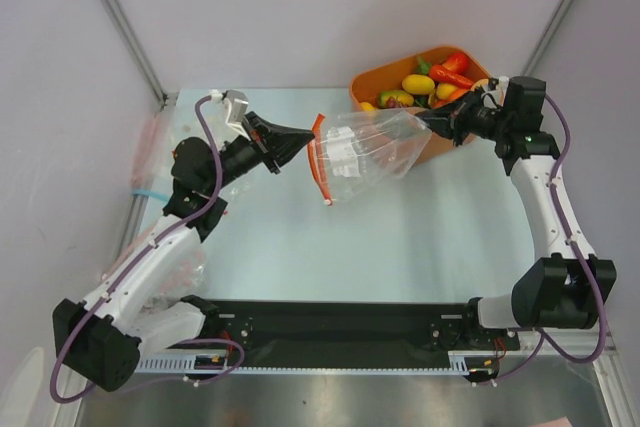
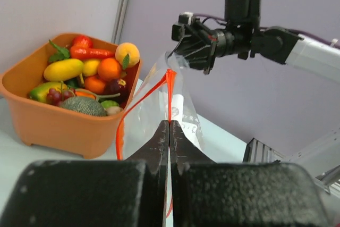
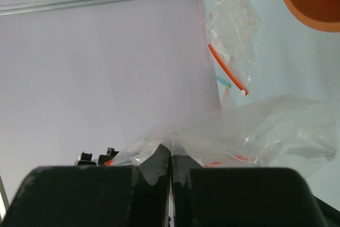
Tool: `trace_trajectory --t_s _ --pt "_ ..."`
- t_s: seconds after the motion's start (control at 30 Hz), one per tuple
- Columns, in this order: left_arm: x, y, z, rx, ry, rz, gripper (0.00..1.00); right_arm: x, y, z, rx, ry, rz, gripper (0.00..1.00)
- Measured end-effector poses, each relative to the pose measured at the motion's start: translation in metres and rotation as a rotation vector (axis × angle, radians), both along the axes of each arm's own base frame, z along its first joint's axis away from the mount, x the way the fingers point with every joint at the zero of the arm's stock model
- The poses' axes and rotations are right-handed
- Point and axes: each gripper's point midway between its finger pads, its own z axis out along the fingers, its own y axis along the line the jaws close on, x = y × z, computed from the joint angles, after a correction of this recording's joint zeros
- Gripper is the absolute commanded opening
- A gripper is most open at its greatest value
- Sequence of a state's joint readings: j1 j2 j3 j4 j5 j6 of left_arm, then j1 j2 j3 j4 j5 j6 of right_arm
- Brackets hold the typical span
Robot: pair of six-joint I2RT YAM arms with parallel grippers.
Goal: Place the food in the zip-top bag and seal the zipper
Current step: Adjust the zipper food storage bag at the center of the board.
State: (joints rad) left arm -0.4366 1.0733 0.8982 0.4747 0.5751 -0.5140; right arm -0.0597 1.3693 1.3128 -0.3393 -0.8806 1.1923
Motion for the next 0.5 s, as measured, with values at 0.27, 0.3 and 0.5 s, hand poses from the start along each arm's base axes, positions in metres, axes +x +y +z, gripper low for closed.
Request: trace_trajectory --t_s 0.27,0.3,0.5 --pt "-0.017 0.017 0.045 -0.084 0.010 0.042 0.00 0.029 0.047 0.007 -0.081 -0.047 0.067 0.06" --pt "-0.019 0.020 0.048 -0.096 0.017 0.051 0.00 0.033 0.057 0.006 -0.092 -0.054 0.085 0.06" --pt "-0.034 0.047 0.028 -0.168 0.135 0.167 0.00 0.058 0.118 -0.023 -0.185 -0.044 0.199 0.52"
